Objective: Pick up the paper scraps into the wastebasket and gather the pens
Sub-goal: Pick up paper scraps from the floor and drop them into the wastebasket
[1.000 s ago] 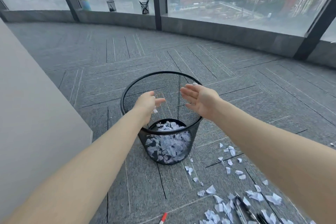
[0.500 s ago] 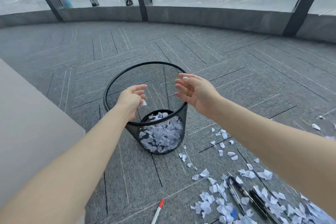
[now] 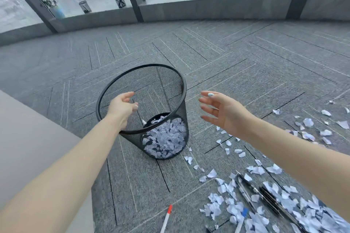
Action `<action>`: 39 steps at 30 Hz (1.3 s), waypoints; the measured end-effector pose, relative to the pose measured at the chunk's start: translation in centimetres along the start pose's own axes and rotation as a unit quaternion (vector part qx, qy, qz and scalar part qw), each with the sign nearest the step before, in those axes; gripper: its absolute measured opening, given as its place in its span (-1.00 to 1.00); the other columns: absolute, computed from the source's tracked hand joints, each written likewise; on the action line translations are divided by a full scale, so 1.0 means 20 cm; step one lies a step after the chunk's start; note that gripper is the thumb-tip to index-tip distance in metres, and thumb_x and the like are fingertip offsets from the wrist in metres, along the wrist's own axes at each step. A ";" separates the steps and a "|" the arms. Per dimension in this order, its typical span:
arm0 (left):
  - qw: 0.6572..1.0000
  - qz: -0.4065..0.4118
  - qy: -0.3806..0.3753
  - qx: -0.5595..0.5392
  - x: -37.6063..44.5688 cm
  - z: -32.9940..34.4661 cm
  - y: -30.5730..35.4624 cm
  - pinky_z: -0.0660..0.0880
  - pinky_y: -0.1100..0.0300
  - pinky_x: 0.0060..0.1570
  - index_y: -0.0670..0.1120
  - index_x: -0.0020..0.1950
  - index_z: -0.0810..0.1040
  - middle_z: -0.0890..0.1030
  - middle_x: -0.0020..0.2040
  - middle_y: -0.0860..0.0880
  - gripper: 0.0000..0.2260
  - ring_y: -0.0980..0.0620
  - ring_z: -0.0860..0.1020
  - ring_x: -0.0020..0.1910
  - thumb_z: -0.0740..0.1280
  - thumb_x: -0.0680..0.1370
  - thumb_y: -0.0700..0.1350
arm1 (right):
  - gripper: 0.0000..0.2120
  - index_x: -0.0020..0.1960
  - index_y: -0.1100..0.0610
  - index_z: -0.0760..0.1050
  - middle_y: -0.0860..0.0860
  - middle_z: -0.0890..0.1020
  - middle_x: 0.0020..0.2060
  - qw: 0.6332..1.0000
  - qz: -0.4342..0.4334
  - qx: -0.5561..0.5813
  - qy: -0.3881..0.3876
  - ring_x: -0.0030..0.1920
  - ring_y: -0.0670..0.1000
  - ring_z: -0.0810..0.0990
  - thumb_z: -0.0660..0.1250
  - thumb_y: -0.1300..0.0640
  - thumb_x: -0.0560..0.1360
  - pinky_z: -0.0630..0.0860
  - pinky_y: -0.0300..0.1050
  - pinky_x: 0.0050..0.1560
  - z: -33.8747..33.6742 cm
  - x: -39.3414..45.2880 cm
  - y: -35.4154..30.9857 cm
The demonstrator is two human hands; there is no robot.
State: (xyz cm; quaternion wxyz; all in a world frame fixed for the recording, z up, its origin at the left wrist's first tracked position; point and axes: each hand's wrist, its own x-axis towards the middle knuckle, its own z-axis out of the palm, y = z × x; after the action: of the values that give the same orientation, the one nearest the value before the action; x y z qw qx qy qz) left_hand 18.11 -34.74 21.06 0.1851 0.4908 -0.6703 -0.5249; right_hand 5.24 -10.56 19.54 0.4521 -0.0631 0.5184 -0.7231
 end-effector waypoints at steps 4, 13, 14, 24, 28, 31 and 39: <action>0.997 0.028 0.038 0.068 -0.03 0.01 0.01 0.46 0.12 0.12 -0.09 0.26 0.48 0.48 0.25 -0.11 -0.62 -0.02 0.50 0.10 0.33 0.48 -0.36 | -0.81 0.11 0.09 0.50 -0.04 0.60 -0.09 0.998 0.034 -0.019 0.045 -0.08 -0.05 0.54 0.17 0.13 0.57 0.52 -0.03 0.03 -0.13 -0.01 0.03; 0.754 0.579 -0.175 0.259 -0.61 0.39 -0.19 0.44 0.28 -0.02 -0.22 0.01 0.59 0.58 -0.08 -0.08 -0.78 0.05 0.50 -0.08 0.18 0.49 -0.26 | -0.86 0.08 0.08 0.49 0.04 0.57 0.10 0.923 0.156 -0.333 0.117 0.01 -0.01 0.53 0.19 0.15 0.57 0.46 -0.11 -0.02 -0.63 -0.15 0.29; 0.740 0.567 -0.235 0.275 -0.66 0.47 -0.30 0.46 0.23 -0.04 -0.21 0.00 0.59 0.59 -0.07 -0.08 -0.77 0.03 0.51 -0.08 0.17 0.50 -0.24 | -0.84 0.11 0.09 0.48 0.03 0.56 0.08 0.890 0.161 -0.414 0.103 -0.03 -0.03 0.52 0.20 0.15 0.56 0.45 -0.17 -0.10 -0.69 -0.19 0.33; 0.797 0.227 -0.319 0.460 -0.82 0.98 -0.92 -0.08 -0.07 0.44 0.06 0.49 0.10 0.02 0.52 0.00 -0.42 -0.07 0.01 0.49 0.23 0.53 0.12 | -0.71 0.13 0.06 0.43 -0.01 0.53 0.06 0.562 0.157 -0.812 -0.024 0.03 0.09 0.55 0.18 -0.08 0.52 0.46 -0.10 -0.10 -0.94 -0.53 0.64; 0.770 0.211 -0.343 0.494 -0.83 0.96 -1.10 -0.30 -0.19 0.38 0.17 0.49 -0.22 -0.31 0.51 0.04 -0.23 -0.07 -0.28 0.49 0.14 0.46 0.35 | -0.74 0.13 0.07 0.40 0.00 0.47 0.06 0.620 0.063 -0.780 0.050 0.02 0.07 0.53 0.16 -0.05 0.54 0.45 -0.09 -0.18 -0.93 -0.56 0.75; 0.718 0.260 -0.347 0.544 -0.84 0.96 -1.20 -0.38 -0.18 0.34 0.15 0.47 -0.35 -0.42 0.45 0.05 -0.19 -0.05 -0.39 0.45 -0.01 0.40 0.44 | -0.75 0.18 0.05 0.38 -0.03 0.45 0.07 0.658 0.021 -0.749 0.072 0.03 0.03 0.51 0.14 -0.02 0.55 0.46 -0.09 -0.14 -0.92 -0.59 0.82; 0.752 0.406 -0.222 0.469 -0.77 1.02 -1.27 0.24 0.08 0.07 -0.04 0.25 0.34 0.39 0.15 -0.01 -0.51 -0.01 0.32 0.10 -0.02 0.51 0.25 | -0.67 0.26 -0.03 0.37 -0.09 0.47 0.16 0.636 -0.045 -0.770 0.005 0.22 0.00 0.40 0.14 -0.06 0.51 0.30 -0.06 0.29 -1.02 -0.82 0.80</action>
State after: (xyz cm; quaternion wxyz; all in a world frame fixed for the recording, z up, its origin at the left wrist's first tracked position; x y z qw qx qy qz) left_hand 21.34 -10.15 -5.13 -0.0267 0.0670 -0.9909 -0.1137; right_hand 12.79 14.64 3.54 0.2039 -0.4083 0.8860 -0.0817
